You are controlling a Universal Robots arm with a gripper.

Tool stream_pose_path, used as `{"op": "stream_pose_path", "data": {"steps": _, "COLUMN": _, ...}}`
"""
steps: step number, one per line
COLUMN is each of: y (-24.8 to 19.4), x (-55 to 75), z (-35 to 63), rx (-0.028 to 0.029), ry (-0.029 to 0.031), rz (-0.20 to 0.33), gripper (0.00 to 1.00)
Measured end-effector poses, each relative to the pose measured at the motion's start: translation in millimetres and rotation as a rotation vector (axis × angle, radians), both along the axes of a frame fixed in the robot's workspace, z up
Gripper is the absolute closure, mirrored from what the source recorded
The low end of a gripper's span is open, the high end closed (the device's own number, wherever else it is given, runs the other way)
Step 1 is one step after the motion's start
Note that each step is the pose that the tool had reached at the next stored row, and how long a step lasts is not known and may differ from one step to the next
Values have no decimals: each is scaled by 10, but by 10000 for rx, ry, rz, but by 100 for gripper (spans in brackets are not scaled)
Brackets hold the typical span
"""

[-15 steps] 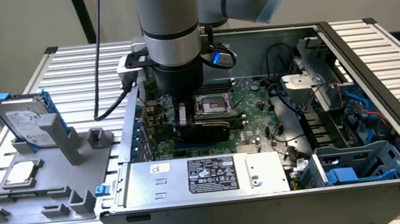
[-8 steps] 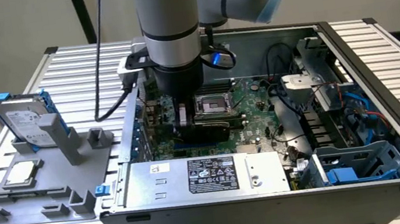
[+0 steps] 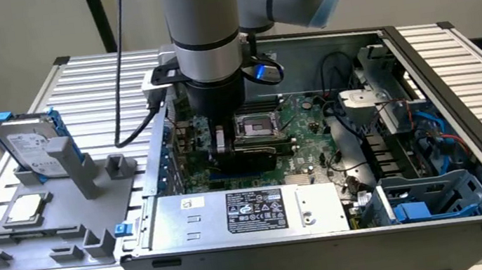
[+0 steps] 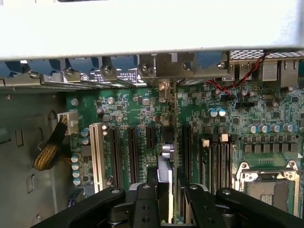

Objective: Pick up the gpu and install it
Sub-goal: 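Insert the gpu into the slot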

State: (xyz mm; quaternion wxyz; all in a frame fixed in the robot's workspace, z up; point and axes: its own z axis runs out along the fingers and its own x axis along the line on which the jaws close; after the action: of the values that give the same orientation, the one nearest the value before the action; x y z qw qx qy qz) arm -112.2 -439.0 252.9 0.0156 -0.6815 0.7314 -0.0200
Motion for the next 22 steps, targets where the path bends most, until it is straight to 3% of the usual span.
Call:
{"op": "stream_pose_path", "data": {"steps": 10, "y": 22, "x": -9, "z": -6, "rx": 7, "ry": -6, "rz": 38, "gripper": 73}}
{"op": "stream_pose_path", "data": {"steps": 22, "y": 13, "x": -46, "z": -37, "rx": -3, "ry": -4, "rz": 34, "gripper": 73}}
